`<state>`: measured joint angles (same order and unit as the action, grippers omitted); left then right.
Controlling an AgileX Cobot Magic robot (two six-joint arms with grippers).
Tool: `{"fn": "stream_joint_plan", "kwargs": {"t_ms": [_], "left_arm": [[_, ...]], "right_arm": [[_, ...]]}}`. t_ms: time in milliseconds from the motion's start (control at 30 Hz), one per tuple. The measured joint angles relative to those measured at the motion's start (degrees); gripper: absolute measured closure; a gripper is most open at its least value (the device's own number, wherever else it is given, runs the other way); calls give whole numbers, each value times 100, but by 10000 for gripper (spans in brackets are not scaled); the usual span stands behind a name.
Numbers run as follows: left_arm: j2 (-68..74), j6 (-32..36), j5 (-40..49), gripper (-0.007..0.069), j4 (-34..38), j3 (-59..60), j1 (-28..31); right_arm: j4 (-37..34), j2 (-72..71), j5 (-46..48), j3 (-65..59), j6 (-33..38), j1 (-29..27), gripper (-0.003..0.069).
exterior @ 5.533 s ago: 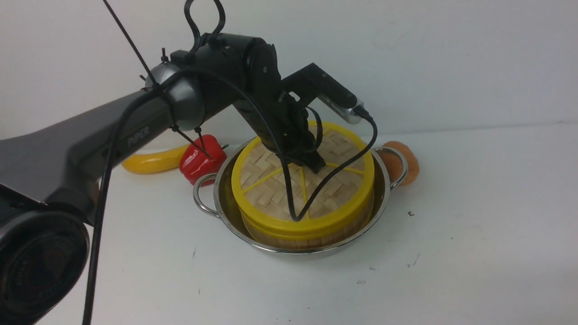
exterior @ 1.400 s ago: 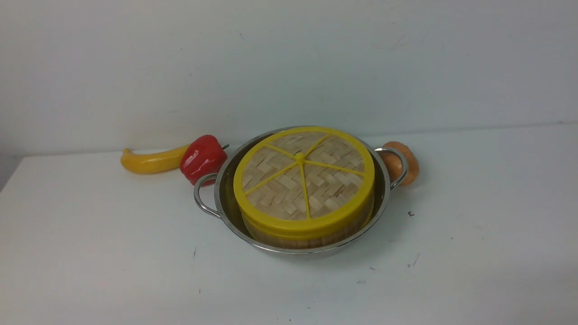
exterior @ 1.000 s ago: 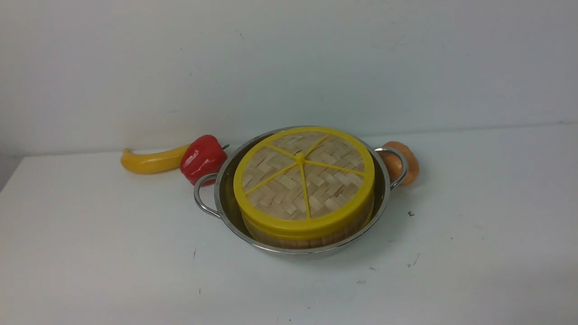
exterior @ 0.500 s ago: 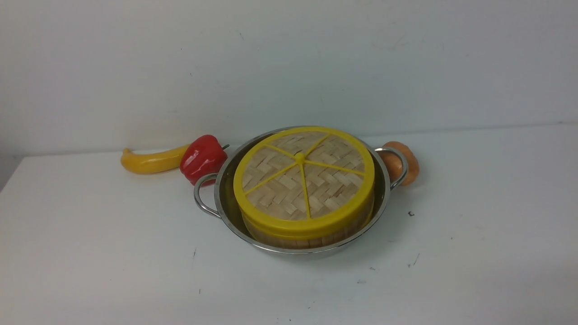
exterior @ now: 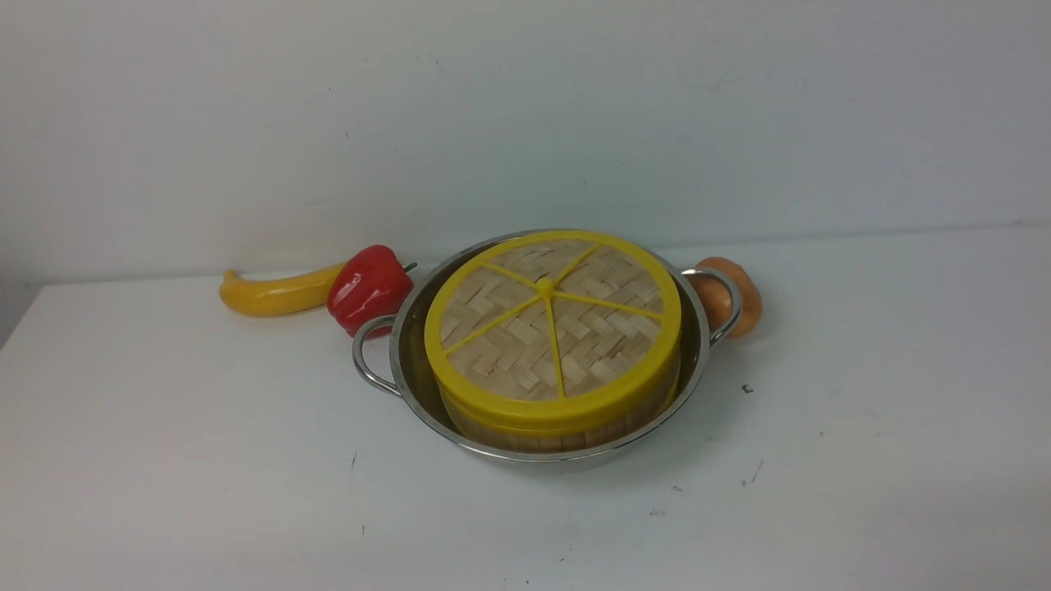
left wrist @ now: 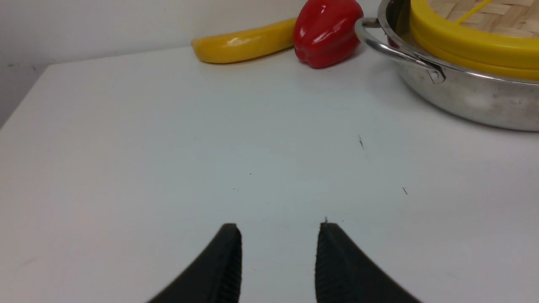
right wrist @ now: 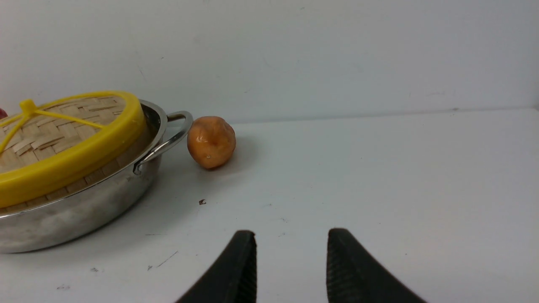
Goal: Place the steamer in the pot on the white table, and put the lid on the steamer.
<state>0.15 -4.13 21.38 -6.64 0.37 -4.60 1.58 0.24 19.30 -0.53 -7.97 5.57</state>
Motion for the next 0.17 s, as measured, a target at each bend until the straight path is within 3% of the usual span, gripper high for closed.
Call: {"fn": "stream_joint_plan", "kwargs": {"t_ms": [167], "left_arm": [[0, 60, 0, 384, 0, 0, 0]], "right_arm": [[0, 0, 0, 0, 0, 0, 409]]}}
